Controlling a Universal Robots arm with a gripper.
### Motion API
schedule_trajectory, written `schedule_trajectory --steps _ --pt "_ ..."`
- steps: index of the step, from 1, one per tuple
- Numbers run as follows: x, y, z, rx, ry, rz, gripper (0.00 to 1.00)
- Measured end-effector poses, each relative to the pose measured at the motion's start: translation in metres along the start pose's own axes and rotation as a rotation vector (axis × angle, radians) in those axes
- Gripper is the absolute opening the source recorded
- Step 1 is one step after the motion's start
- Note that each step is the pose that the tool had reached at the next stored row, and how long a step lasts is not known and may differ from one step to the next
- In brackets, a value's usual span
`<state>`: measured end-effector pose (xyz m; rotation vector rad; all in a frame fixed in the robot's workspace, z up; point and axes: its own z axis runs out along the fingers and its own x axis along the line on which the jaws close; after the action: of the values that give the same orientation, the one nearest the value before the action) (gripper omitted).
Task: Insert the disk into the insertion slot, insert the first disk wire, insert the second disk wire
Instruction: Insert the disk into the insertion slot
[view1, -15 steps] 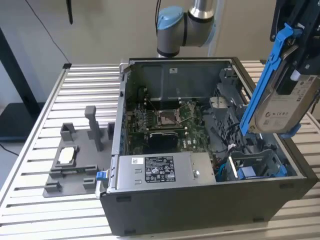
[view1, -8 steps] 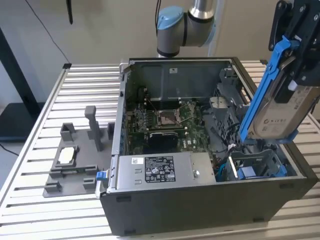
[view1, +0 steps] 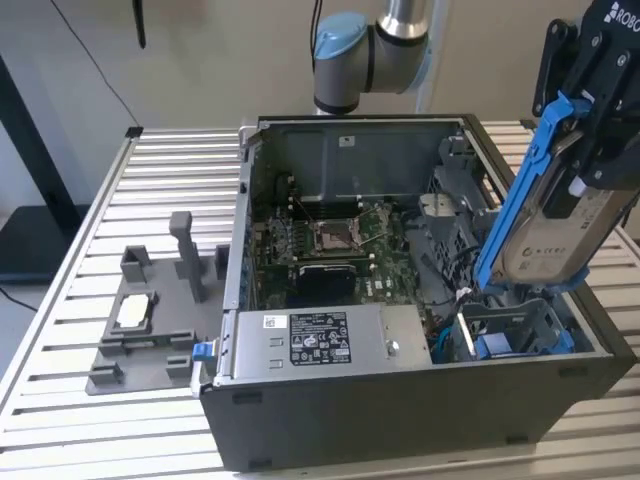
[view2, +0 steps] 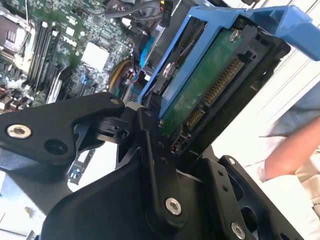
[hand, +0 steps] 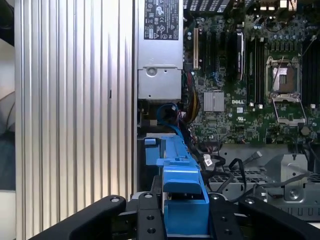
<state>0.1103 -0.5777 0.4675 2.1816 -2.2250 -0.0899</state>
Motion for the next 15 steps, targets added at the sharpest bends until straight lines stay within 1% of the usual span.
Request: schedule_trajectory --steps 2,3,4,7,15 --pt "0.0001 -0.0004 0.0025 -0.0002 -0.0118 -0.001 0.33" --pt "0.0002 -0.0006 0.004 -0.0002 -0.015 -0.001 0.33" --pt "0.0006 -0.0009 0.0057 -0.0003 -0.0169 -0.001 0.33" --pt "0.0015 -0.0013 0.0111 -0.0004 -0.0184 -0.001 0.33" --pt "0.0029 -0.0026 0.0256 -0.0002 -0.0182 -0.004 0.33"
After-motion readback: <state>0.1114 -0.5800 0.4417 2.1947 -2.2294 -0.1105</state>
